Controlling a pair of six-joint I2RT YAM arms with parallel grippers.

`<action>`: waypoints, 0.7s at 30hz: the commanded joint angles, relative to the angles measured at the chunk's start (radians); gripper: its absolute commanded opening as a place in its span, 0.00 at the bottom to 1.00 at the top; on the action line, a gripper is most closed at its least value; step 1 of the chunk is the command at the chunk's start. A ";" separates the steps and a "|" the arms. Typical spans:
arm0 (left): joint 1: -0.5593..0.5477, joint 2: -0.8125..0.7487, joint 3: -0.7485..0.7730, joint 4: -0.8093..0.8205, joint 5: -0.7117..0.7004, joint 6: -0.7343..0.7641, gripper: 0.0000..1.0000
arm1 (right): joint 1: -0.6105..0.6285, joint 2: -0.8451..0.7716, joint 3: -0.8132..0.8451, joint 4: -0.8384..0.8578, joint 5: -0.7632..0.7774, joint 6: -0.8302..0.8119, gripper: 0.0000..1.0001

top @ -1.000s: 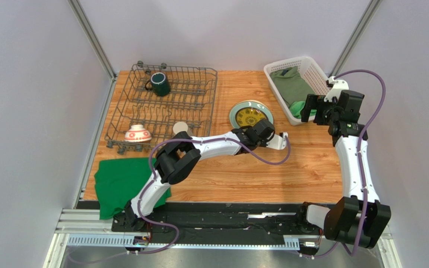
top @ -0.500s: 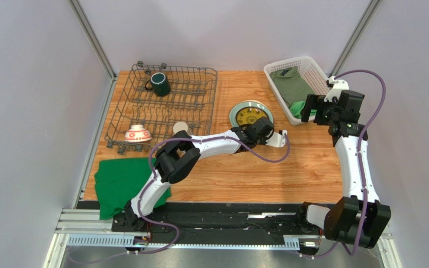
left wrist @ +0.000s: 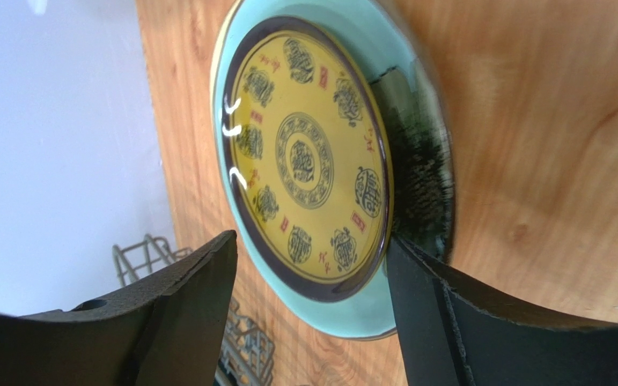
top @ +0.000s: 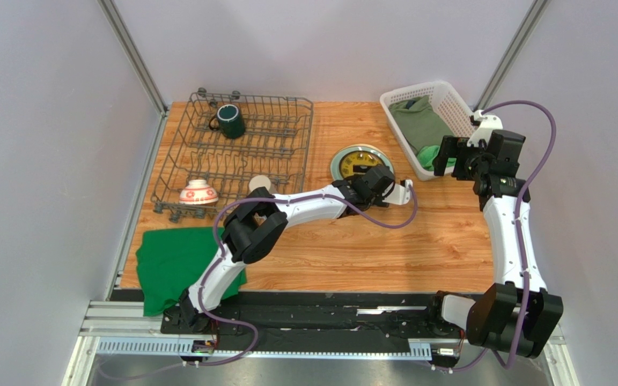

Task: Unload the mixed dishes from the dish rack
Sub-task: Place the plate at the center of the board.

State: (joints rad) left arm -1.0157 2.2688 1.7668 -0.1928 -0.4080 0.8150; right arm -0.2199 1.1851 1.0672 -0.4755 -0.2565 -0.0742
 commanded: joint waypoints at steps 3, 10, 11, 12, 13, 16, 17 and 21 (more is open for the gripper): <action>0.011 -0.100 0.031 0.087 -0.132 -0.019 0.76 | -0.006 -0.012 0.040 0.006 -0.020 0.010 0.99; 0.012 -0.231 -0.029 0.131 -0.175 -0.040 0.66 | -0.006 -0.015 0.042 0.006 -0.030 0.010 0.99; 0.012 -0.248 -0.052 0.131 -0.175 -0.048 0.65 | -0.007 -0.015 0.042 0.005 -0.032 0.011 0.99; 0.012 -0.261 -0.064 0.128 -0.172 -0.062 0.65 | -0.007 -0.015 0.042 0.005 -0.033 0.011 0.99; 0.011 -0.287 -0.075 0.113 -0.169 -0.071 0.64 | -0.006 -0.015 0.042 0.005 -0.033 0.010 0.99; 0.012 -0.334 -0.099 0.070 -0.175 -0.106 0.64 | -0.007 -0.015 0.042 0.005 -0.040 0.010 0.99; 0.012 -0.347 -0.113 0.063 -0.192 -0.112 0.68 | -0.006 -0.016 0.042 0.003 -0.041 0.011 0.99; 0.020 -0.411 -0.162 0.076 -0.268 -0.128 0.66 | -0.007 -0.016 0.042 0.002 -0.052 0.013 0.99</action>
State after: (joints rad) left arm -1.0065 1.9427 1.6535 -0.1158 -0.5922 0.7349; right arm -0.2199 1.1851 1.0672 -0.4763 -0.2867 -0.0738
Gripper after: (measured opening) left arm 0.674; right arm 0.989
